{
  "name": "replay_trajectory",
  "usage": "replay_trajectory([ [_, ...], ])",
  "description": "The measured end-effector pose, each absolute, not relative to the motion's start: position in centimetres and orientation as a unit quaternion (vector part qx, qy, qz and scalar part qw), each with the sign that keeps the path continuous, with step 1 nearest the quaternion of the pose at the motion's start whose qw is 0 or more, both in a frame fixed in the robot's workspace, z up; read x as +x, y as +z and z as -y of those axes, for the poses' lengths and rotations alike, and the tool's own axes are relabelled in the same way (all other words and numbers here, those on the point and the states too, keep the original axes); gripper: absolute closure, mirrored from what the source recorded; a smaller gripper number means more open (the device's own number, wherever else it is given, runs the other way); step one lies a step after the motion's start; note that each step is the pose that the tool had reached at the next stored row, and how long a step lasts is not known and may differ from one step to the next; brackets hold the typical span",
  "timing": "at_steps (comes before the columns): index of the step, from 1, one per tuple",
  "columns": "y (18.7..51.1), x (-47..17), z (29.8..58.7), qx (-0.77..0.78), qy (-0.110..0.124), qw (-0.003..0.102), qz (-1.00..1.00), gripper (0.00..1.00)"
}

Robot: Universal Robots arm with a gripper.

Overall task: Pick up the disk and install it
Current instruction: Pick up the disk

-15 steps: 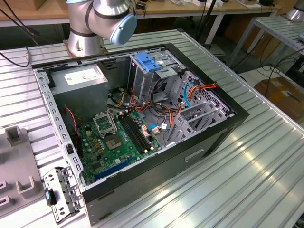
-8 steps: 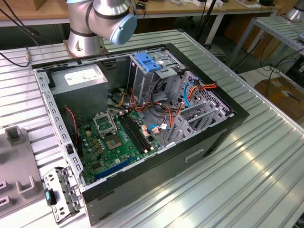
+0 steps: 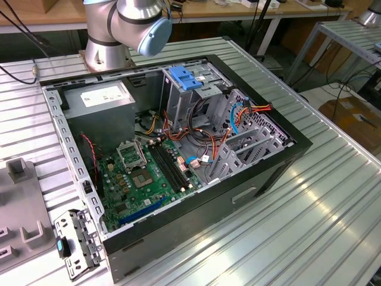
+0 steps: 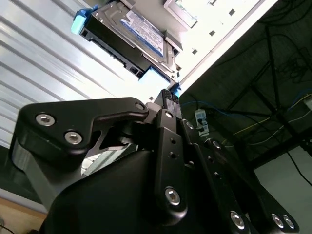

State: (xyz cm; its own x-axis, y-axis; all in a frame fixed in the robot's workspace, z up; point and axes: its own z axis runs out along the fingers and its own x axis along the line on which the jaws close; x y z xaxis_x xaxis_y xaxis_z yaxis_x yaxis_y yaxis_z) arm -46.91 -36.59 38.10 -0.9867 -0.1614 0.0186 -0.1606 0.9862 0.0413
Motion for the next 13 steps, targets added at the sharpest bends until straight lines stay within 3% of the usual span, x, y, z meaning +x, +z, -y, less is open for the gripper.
replay_trajectory([
  [13,38.1,-46.91,36.59,0.157,-0.019,0.012,0.987,0.89],
])
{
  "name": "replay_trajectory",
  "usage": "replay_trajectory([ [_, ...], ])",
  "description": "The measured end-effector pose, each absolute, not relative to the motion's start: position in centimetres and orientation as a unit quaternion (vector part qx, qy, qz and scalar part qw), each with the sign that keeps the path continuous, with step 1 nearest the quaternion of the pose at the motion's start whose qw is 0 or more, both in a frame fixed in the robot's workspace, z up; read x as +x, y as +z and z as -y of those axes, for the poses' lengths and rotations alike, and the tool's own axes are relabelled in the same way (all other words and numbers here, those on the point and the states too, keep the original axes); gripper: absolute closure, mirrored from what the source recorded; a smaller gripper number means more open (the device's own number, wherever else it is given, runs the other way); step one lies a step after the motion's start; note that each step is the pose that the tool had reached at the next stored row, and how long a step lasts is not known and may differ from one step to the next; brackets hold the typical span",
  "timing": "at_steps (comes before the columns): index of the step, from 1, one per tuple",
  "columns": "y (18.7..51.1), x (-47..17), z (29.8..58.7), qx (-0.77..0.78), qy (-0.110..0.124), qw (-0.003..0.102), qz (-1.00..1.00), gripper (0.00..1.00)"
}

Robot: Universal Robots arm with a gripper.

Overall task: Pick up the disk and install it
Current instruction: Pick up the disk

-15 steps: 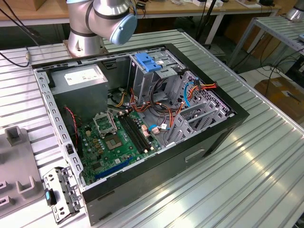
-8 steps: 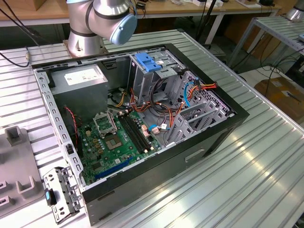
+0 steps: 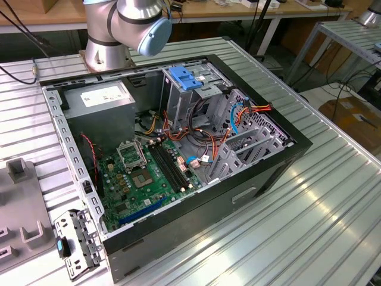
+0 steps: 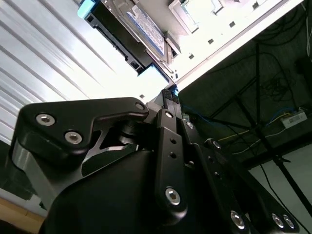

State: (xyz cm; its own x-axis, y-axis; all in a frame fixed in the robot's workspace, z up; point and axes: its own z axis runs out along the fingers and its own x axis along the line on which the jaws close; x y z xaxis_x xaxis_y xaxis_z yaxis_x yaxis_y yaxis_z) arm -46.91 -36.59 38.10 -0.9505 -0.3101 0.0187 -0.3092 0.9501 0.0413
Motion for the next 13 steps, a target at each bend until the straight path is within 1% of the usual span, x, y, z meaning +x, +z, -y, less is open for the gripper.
replay_trajectory([
  [13,38.1,-46.91,36.59,0.168,-0.019,0.013,0.986,0.89],
])
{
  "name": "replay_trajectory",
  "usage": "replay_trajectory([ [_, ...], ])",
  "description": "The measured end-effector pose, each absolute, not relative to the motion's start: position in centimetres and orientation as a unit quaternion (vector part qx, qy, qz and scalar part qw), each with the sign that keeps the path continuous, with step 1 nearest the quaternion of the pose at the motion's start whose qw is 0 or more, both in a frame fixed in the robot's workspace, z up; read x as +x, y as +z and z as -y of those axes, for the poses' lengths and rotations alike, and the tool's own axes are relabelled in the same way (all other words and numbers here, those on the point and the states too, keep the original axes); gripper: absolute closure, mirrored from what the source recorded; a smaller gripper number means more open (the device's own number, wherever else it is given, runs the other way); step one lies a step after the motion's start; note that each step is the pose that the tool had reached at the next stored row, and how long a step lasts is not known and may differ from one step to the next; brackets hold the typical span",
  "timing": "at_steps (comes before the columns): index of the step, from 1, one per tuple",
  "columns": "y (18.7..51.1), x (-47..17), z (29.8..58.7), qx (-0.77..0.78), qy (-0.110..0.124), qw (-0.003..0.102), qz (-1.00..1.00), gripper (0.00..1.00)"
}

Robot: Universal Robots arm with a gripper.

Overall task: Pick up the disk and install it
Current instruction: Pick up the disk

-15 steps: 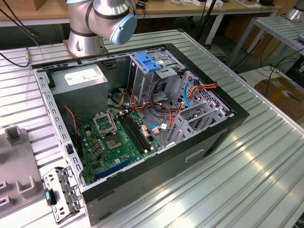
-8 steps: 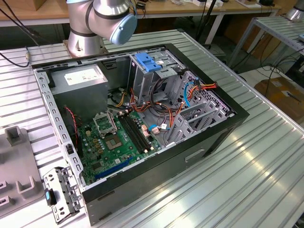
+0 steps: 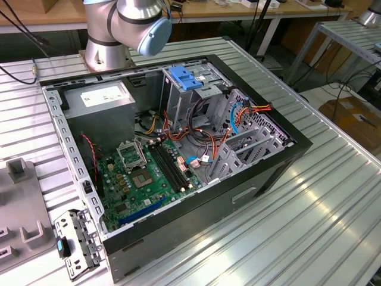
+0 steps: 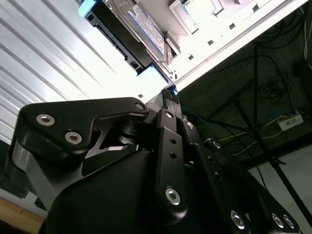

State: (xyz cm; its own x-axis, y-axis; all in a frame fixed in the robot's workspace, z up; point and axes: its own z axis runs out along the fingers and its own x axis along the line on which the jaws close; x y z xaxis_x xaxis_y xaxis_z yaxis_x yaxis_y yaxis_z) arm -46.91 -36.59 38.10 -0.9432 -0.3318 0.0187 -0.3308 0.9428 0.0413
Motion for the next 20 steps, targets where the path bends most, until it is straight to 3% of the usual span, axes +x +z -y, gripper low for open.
replay_trajectory([
  [20,38.1,-46.91,36.59,0.283,-0.017,0.015,0.959,0.89],
])
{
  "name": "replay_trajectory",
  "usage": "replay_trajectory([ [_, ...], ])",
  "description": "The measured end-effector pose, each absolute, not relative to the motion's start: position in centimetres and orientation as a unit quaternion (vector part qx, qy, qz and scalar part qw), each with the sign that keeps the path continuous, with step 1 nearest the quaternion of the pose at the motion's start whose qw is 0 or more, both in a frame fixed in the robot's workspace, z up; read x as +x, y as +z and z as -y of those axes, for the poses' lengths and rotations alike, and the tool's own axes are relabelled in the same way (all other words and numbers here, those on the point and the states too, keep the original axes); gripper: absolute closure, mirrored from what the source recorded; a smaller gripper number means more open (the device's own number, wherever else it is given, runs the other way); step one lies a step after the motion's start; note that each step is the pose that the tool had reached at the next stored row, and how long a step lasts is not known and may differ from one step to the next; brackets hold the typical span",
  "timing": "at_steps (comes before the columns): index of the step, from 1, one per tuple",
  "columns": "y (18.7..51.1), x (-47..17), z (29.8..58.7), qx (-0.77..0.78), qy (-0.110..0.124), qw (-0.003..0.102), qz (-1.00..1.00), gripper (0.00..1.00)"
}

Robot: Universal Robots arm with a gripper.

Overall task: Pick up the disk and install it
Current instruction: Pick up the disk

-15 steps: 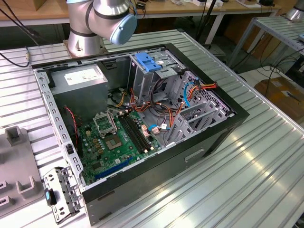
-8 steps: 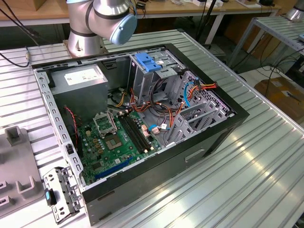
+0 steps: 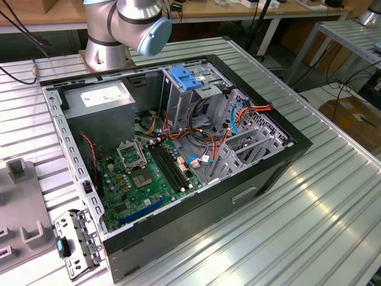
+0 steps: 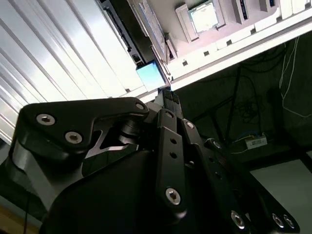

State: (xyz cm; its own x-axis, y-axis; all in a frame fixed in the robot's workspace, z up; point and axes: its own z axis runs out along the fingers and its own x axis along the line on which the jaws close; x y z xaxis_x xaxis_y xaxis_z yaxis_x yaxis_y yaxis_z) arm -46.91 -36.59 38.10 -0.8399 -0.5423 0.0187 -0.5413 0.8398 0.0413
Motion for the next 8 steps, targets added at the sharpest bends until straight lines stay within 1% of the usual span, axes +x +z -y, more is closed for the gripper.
replay_trajectory([
  [8,38.1,-46.91,36.59,0.349,-0.016,0.016,0.937,0.89],
])
